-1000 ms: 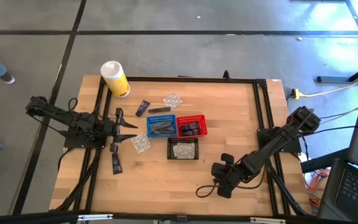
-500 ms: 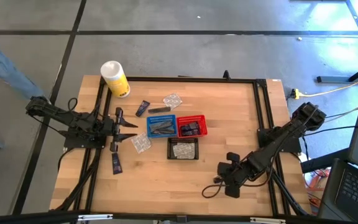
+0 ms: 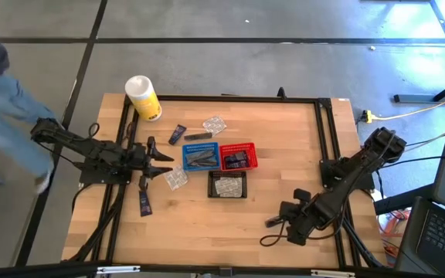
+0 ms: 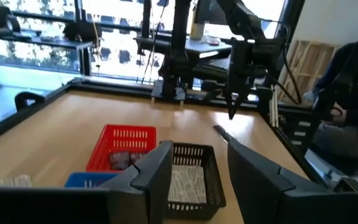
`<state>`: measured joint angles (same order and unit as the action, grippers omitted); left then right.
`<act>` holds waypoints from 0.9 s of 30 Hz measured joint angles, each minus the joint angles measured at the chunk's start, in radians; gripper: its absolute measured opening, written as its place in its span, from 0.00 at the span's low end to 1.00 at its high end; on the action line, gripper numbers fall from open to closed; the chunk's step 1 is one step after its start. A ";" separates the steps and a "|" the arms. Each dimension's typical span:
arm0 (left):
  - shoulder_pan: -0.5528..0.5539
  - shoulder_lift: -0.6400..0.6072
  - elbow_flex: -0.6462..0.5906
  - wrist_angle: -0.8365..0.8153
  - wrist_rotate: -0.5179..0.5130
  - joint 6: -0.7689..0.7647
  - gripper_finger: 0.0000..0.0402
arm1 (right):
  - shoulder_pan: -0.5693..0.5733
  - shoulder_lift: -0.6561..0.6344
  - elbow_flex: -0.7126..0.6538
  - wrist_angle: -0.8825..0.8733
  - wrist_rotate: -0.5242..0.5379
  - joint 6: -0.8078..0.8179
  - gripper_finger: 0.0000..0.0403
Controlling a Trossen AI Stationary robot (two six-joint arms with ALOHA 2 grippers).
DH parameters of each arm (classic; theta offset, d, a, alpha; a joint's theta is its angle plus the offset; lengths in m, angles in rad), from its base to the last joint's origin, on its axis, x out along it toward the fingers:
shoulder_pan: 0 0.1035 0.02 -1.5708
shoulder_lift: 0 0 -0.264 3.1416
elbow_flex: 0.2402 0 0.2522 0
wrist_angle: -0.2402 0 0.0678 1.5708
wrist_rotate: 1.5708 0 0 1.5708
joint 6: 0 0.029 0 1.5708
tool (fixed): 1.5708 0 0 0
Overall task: Pick & Place Travel size toiletries
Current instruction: Put the black comb into the blue bin, then put the blue shaver cream into the red bin
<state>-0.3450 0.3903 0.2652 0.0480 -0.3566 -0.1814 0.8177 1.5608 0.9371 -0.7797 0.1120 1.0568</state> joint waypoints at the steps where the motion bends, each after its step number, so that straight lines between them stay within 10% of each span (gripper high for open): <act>1: 0.000 0.014 0.006 -0.007 0.000 -0.010 0.39 | 0.004 0.000 0.000 -0.012 0.000 0.014 0.01; 11: -0.001 0.208 0.328 -0.628 0.038 -0.243 0.60 | 0.039 -0.002 0.000 -0.065 0.052 0.070 0.01; 27: -0.058 0.531 0.441 -1.092 0.587 -0.917 0.56 | 0.038 -0.003 0.000 -0.067 0.138 0.062 0.02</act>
<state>-0.4035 0.9211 0.7067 -1.0439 0.2305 -1.0982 0.8558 1.5581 0.9371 -0.8469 0.2502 1.1183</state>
